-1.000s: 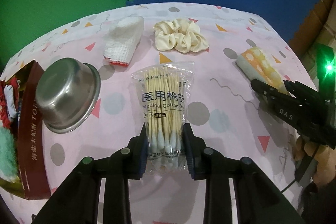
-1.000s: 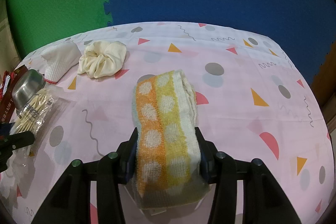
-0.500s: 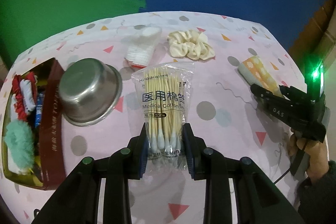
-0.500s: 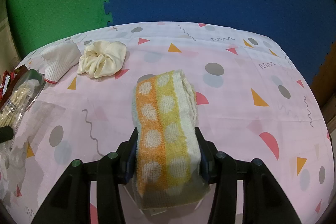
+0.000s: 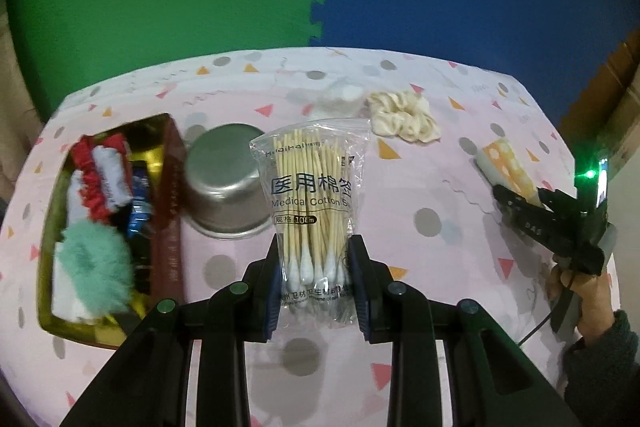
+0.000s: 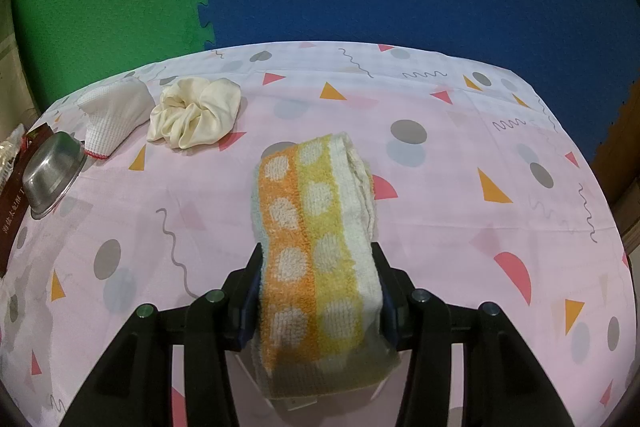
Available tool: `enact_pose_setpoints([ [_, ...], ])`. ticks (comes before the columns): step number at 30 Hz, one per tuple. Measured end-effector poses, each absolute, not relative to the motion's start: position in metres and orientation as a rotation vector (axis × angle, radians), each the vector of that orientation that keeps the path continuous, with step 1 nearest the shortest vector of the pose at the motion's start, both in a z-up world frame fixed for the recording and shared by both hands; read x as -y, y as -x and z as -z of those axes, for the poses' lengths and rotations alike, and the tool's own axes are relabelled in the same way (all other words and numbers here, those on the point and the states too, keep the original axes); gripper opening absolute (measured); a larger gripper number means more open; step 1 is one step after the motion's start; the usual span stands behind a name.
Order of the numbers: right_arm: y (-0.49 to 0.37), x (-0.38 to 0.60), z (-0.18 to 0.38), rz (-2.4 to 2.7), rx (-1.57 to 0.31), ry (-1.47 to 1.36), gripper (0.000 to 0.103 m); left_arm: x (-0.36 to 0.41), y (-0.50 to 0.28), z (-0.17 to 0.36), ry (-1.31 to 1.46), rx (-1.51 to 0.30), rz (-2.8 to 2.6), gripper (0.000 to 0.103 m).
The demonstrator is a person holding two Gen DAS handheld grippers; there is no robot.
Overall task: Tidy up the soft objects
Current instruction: 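Carry the cotton swab pack with the left tool over the tin box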
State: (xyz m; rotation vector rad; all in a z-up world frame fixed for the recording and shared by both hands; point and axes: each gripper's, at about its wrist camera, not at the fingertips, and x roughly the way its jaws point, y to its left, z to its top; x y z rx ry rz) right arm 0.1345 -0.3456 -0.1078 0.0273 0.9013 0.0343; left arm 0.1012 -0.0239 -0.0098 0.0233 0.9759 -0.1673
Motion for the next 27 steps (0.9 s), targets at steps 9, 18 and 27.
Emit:
enact_pose_setpoints([
  [9, -0.135, 0.345, 0.108, -0.034, -0.901, -0.027, 0.049, -0.017, -0.1, -0.005, -0.007, -0.964, 0.087, 0.027],
  [18, -0.135, 0.345, 0.108, -0.034, -0.901, -0.026, 0.049, -0.068, -0.098, -0.019, 0.0, -0.945, -0.022, 0.027],
  [27, -0.135, 0.345, 0.108, -0.033, -0.901, -0.026, 0.049, -0.124, -0.099, -0.033, 0.033, -0.934, -0.121, 0.027],
])
